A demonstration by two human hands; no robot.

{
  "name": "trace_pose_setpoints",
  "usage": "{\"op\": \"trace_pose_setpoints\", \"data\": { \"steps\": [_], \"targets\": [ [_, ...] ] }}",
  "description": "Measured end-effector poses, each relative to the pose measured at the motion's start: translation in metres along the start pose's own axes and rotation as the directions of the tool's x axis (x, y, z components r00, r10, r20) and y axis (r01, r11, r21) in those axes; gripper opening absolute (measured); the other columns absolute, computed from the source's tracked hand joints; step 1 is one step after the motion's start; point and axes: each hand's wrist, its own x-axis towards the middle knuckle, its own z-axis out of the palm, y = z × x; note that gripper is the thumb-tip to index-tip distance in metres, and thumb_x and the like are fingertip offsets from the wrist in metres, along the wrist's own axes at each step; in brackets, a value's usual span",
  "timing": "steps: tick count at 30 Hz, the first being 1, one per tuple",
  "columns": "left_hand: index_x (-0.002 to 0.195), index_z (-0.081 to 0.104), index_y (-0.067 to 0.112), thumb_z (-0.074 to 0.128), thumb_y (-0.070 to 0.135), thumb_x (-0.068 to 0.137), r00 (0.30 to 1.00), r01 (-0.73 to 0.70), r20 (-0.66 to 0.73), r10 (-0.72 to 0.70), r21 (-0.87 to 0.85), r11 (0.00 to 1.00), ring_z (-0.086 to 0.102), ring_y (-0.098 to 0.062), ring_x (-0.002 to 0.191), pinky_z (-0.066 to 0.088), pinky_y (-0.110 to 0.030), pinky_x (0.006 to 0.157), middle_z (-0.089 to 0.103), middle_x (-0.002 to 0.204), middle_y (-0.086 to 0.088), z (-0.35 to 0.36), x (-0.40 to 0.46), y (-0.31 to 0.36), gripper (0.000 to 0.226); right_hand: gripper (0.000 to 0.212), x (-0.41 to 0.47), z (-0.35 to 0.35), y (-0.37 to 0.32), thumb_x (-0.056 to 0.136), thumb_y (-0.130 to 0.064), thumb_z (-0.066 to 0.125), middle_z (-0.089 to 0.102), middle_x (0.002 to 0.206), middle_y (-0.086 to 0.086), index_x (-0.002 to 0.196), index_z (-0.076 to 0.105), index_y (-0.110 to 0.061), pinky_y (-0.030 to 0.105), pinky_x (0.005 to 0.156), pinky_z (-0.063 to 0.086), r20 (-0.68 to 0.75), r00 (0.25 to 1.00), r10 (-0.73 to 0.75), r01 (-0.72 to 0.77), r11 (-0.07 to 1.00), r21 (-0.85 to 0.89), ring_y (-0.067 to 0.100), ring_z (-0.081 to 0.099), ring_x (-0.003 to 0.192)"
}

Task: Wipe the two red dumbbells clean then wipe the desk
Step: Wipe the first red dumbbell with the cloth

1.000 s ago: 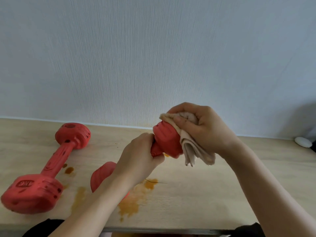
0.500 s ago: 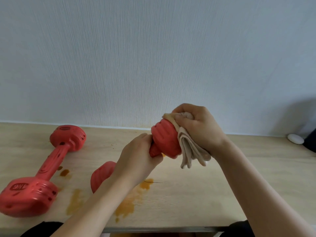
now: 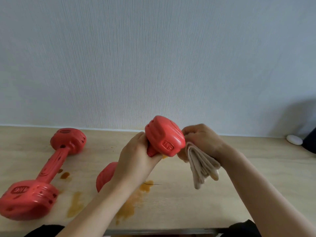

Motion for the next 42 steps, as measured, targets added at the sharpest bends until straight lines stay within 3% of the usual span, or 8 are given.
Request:
{"op": "trace_pose_setpoints", "data": {
  "steps": [5, 9, 16, 21, 28, 33, 36, 42],
  "targets": [
    [0.07, 0.042, 0.037, 0.074, 0.02, 0.072, 1.0, 0.009, 0.03, -0.009, 0.007, 1.0, 0.064, -0.015, 0.068, 0.048, -0.027, 0.061, 0.062, 0.071, 0.002, 0.004, 0.003, 0.0, 0.035, 0.016, 0.0, -0.017, -0.004, 0.09, -0.017, 0.059, 0.064, 0.063, -0.003, 0.076, 0.066, -0.015, 0.03, 0.062, 0.048, -0.296, 0.945, -0.136, 0.191, 0.967, 0.166, 0.01, 0.059, 0.059],
    [0.078, 0.055, 0.015, 0.07, 0.019, 0.075, 0.998, 0.023, 0.058, -0.025, 0.029, 0.999, 0.061, -0.015, 0.07, 0.041, -0.019, 0.06, 0.06, 0.074, 0.003, 0.005, 0.004, -0.001, 0.016, 0.008, 0.0, -0.017, -0.036, 0.086, -0.027, 0.063, 0.069, 0.079, 0.004, 0.084, 0.06, -0.02, 0.031, 0.063, 0.053, -0.418, 0.801, -0.429, 0.517, 0.847, 0.122, 0.016, 0.066, 0.07],
    [0.075, 0.054, 0.024, 0.069, 0.024, 0.076, 0.994, 0.066, 0.096, -0.061, -0.053, 0.996, 0.061, -0.011, 0.067, 0.049, -0.029, 0.061, 0.062, 0.071, 0.004, -0.004, 0.005, -0.003, 0.015, 0.028, -0.017, 0.008, -0.053, 0.088, -0.038, 0.055, 0.063, 0.111, -0.012, 0.109, 0.068, -0.027, 0.029, 0.094, 0.048, -0.004, 0.804, -0.595, 0.581, 0.787, -0.211, 0.004, 0.059, 0.106],
    [0.081, 0.058, 0.014, 0.069, 0.022, 0.078, 0.996, 0.028, 0.081, -0.025, -0.032, 0.999, 0.063, -0.017, 0.068, 0.05, -0.04, 0.062, 0.061, 0.073, 0.0, -0.002, 0.004, -0.005, 0.014, 0.017, 0.0, 0.003, -0.061, 0.093, -0.029, 0.054, 0.07, 0.098, -0.01, 0.104, 0.067, -0.026, 0.037, 0.093, 0.051, 0.114, 0.903, -0.414, 0.422, 0.904, -0.066, 0.007, 0.064, 0.096],
    [0.079, 0.056, 0.012, 0.067, 0.02, 0.078, 0.996, -0.022, 0.089, 0.017, 0.058, 0.998, 0.055, -0.012, 0.067, 0.041, -0.022, 0.059, 0.057, 0.075, 0.003, 0.002, 0.006, -0.004, 0.013, 0.024, 0.01, -0.002, -0.052, 0.094, -0.017, 0.049, 0.07, 0.105, 0.004, 0.103, 0.069, -0.007, 0.033, 0.092, 0.051, 0.149, 0.957, -0.248, 0.221, 0.96, 0.172, 0.017, 0.065, 0.1],
    [0.085, 0.058, 0.012, 0.068, 0.019, 0.076, 0.993, -0.069, 0.102, 0.058, 0.1, 0.993, 0.05, -0.012, 0.069, 0.036, -0.015, 0.056, 0.057, 0.079, 0.003, 0.008, 0.006, -0.002, 0.015, 0.034, 0.003, 0.0, -0.039, 0.094, -0.021, 0.048, 0.065, 0.103, 0.022, 0.103, 0.062, 0.009, 0.05, 0.097, 0.045, 0.026, 0.988, -0.152, 0.144, 0.968, 0.205, 0.039, 0.059, 0.103],
    [0.087, 0.057, 0.011, 0.068, 0.019, 0.078, 0.996, -0.061, 0.074, 0.053, 0.106, 0.993, 0.049, -0.013, 0.07, 0.033, -0.013, 0.054, 0.056, 0.08, 0.002, 0.012, 0.008, -0.002, 0.016, 0.032, -0.004, 0.006, -0.033, 0.096, -0.025, 0.047, 0.062, 0.083, 0.003, 0.112, 0.062, -0.001, 0.034, 0.077, 0.048, -0.07, 0.997, -0.026, 0.049, 0.94, 0.338, 0.025, 0.058, 0.088],
    [0.077, 0.047, 0.016, 0.064, 0.021, 0.083, 0.998, -0.007, 0.067, -0.002, 0.137, 0.991, 0.047, -0.012, 0.063, 0.028, -0.014, 0.049, 0.047, 0.072, 0.007, 0.019, 0.016, 0.002, 0.018, 0.026, -0.012, 0.01, -0.024, 0.092, -0.015, 0.042, 0.041, 0.063, 0.003, 0.067, 0.046, -0.009, 0.029, 0.057, 0.033, -0.286, 0.958, 0.013, 0.095, 0.927, 0.362, 0.014, 0.038, 0.06]
  ]
}}
